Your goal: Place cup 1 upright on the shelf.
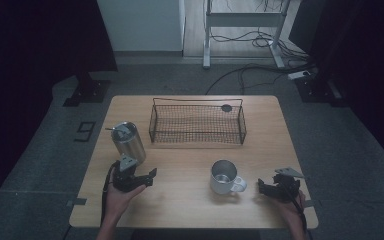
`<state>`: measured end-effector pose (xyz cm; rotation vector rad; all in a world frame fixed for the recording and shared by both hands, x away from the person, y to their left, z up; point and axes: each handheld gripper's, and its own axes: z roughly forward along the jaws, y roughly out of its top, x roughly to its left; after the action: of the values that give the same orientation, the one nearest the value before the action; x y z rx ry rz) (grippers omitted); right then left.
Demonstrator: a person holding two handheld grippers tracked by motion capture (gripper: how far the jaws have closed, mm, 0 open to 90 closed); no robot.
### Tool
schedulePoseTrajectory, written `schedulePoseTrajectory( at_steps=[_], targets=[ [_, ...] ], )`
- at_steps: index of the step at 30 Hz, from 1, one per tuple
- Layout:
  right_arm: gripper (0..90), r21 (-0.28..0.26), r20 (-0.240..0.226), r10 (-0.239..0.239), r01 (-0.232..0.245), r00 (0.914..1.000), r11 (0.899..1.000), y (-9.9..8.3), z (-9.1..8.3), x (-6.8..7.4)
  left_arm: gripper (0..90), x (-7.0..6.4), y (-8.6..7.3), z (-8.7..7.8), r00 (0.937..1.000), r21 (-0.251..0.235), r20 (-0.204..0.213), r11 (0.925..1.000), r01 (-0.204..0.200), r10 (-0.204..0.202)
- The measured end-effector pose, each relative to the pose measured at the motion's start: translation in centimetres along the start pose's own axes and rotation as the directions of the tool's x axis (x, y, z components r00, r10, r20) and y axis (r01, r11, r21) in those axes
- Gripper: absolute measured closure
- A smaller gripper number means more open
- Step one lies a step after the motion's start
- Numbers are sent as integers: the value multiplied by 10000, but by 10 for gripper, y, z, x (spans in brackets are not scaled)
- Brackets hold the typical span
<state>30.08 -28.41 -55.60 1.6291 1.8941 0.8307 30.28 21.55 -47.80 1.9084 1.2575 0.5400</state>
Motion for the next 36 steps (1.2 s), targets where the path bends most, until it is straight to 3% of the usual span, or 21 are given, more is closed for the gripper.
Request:
schedulePoseTrajectory(
  at_steps=[11,24,29,36],
  targets=[
    [62,-5,3,1,-1,10000,10000,0,0,0,145,11,6,-6,9996,-31,-255,9999,-107,106],
    [62,-3,2,1,-1,10000,10000,0,0,0,145,28,12,-11,9980,-167,-604,9997,156,-166],
    [61,-10,15,0,0,10000,10000,0,0,0,145,38,11,-12,9957,-322,-816,9986,421,-447],
    [60,-3,46,19,-19,10000,10000,0,1,0,145,44,11,-11,9945,-342,-929,9984,453,-483]
  ],
)
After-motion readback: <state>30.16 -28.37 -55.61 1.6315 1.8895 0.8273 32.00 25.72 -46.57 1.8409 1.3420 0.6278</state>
